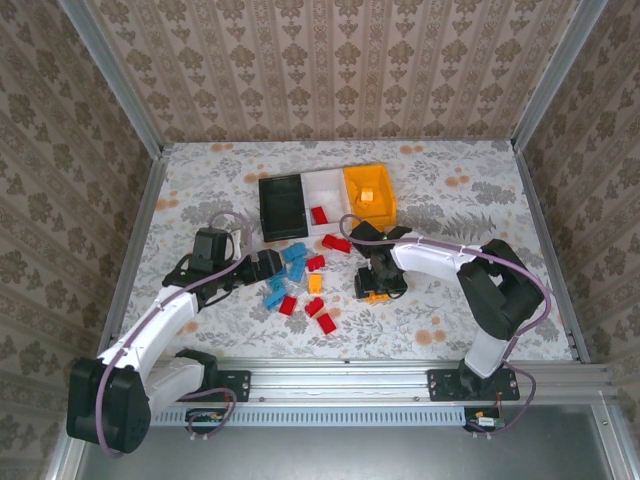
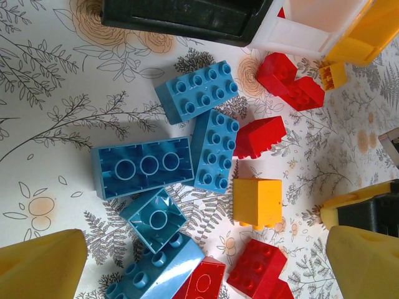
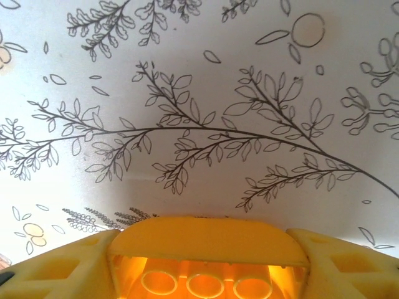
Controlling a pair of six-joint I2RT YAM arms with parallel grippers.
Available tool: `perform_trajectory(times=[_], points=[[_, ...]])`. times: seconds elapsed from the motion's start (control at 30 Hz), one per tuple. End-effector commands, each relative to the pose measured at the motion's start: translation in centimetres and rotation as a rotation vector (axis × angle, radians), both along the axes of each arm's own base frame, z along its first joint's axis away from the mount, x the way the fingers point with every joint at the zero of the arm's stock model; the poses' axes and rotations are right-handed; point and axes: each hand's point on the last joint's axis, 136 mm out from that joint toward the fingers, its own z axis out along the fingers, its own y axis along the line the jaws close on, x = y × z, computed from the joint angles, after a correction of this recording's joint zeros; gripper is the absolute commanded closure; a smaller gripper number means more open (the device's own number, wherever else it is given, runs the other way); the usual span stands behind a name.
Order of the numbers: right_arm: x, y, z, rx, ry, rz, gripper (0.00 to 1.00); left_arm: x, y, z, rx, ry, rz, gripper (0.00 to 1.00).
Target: Sort the legos into containers by color
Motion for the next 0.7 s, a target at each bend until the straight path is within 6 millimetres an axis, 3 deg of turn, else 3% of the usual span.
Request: perform_trajectory(times=[0.0, 0.17, 0.27, 0.5, 0.67], points=[[0.0, -1.1, 1.8, -0.039, -0.036, -0.016, 0.45, -0.2, 0.1, 0.0, 0.006, 0.006, 0.007, 0.00], [1.7, -1.7, 6.3, 0.006, -0.121, -0.040, 0.45, -0.3, 0.3, 0.0, 0.007, 0.005, 0.008, 0.00], [3.7, -2.4, 10.1, 0.051, -0.196, -0.067, 0.45, -0.3, 0.3, 0.1, 0.004, 0.002, 0.007, 0.00], [10.6, -3.9, 17.4, 0.104, -0.383, -0.131, 0.45, -0.5, 0.4, 0.1, 0.002, -0.004, 0.006, 0.00], [16.9, -3.5, 19.0, 0.153, -0.481, -0.191, 0.45, -0.9, 0.8, -0.1, 0.003, 0.001, 0.010, 0.00]])
